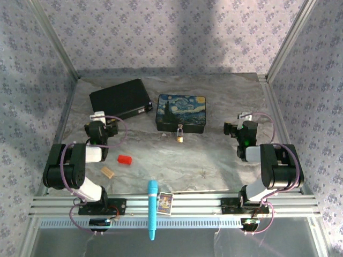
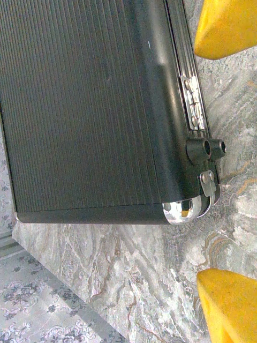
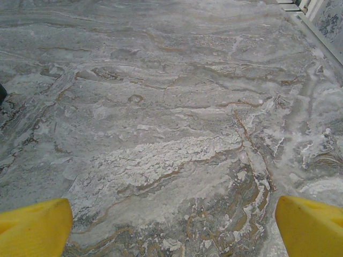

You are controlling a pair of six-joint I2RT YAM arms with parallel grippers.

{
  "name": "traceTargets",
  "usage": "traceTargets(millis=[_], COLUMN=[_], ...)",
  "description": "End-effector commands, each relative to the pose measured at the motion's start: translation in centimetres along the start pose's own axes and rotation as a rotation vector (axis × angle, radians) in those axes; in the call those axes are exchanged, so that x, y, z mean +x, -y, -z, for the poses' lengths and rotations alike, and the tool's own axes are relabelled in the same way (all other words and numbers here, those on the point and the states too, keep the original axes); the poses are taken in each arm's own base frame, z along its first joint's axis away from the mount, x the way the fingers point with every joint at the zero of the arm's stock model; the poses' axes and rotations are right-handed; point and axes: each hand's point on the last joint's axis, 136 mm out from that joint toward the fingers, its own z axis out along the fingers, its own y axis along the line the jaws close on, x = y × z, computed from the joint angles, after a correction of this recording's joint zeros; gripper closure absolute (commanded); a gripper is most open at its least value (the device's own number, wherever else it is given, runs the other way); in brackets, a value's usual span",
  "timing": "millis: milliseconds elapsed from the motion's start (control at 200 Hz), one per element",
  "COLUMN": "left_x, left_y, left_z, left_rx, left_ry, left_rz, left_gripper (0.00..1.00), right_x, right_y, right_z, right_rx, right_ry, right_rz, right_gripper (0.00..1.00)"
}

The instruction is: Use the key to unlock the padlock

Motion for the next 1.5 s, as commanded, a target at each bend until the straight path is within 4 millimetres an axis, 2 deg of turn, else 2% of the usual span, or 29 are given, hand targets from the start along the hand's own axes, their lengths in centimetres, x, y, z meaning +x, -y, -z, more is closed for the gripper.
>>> traceTargets(millis=[0, 335, 440, 605, 685, 790, 850, 900, 960, 1034, 1124, 1204, 1369, 1494], left_x=[-0.7, -0.6, -1.7, -4.3, -5.0, -6.2, -7.0, -7.7, -8.3, -8.3, -8.3, -7.1, -5.0, -3.3], left_y=[0.4, 0.4, 0.4, 0.0, -0.2, 0.4, 0.7, 0.9, 1.6, 2.4, 5.2, 7.7, 13.7, 18.3], left_z=[0.1, 0.1, 0.9, 3.4, 4.4, 6.2, 7.2, 8.0, 8.9, 9.7, 10.7, 11.8, 15.3, 17.6], left_rx=[0.019, 0.019, 0.029, 0.034, 0.035, 0.092, 0.125, 0.147, 0.199, 0.252, 0.391, 0.409, 0.426, 0.493], left_ry=[0.031, 0.032, 0.056, 0.086, 0.093, 0.095, 0.081, 0.052, 0.019, -0.038, -0.123, -0.230, -0.387, -0.459], left_rz=[0.018, 0.019, 0.021, 0.025, 0.049, 0.125, 0.240, 0.372, 0.513, 0.697, 0.773, 0.735, 0.516, 0.445], left_gripper=[0.00, 0.00, 0.00, 0.00, 0.00, 0.00, 0.00, 0.00, 0.00, 0.00, 0.00, 0.00, 0.00, 0.03], right_x=[-1.2, -1.2, -2.1, -4.2, -5.2, -6.9, -7.7, -7.4, -5.9, -5.1, -3.7, -1.8, 3.1, 6.1], right_y=[0.2, 0.1, 0.0, 0.4, 0.5, -0.5, -0.9, 0.0, 0.7, -1.1, -4.1, -6.3, -9.8, -12.1], right_z=[-0.1, 0.0, 0.3, 2.5, 3.6, 5.8, 7.2, 8.1, 9.1, 9.9, 11.1, 12.6, 15.8, 17.8], right_rx=[0.002, -0.001, -0.010, 0.013, 0.010, -0.059, -0.089, -0.042, 0.000, -0.101, -0.241, -0.284, -0.288, -0.297], right_ry=[0.036, 0.039, 0.037, 0.061, 0.071, 0.104, 0.098, 0.040, -0.069, -0.157, -0.264, -0.387, -0.595, -0.679], right_rz=[0.010, 0.010, 0.014, 0.006, -0.019, -0.077, -0.149, -0.280, -0.410, -0.457, -0.503, -0.483, -0.362, -0.268], right_gripper=[0.01, 0.01, 0.01, 0.01, 0.01, 0.01, 0.01, 0.01, 0.01, 0.01, 0.01, 0.03, 0.10, 0.23])
